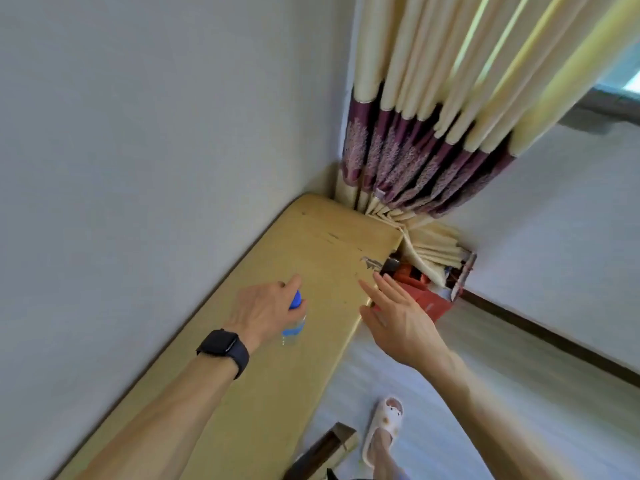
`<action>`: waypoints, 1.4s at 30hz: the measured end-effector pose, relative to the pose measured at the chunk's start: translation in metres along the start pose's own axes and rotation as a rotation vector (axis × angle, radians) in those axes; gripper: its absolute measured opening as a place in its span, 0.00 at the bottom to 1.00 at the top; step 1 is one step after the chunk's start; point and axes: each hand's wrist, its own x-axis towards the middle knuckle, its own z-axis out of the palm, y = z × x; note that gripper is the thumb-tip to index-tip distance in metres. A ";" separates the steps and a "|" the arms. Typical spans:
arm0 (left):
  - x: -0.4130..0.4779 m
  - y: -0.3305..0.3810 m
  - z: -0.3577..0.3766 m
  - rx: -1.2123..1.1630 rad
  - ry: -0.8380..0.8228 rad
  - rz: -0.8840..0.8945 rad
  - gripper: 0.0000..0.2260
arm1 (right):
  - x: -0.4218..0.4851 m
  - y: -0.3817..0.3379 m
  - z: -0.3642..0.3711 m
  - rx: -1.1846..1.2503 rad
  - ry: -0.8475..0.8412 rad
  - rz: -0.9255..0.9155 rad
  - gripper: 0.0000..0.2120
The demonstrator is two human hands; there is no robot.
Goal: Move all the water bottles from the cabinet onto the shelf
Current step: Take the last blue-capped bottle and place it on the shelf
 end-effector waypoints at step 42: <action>-0.455 1.149 -0.076 -0.002 0.038 1.836 0.14 | -1.138 0.240 -0.184 -0.108 1.004 1.731 0.22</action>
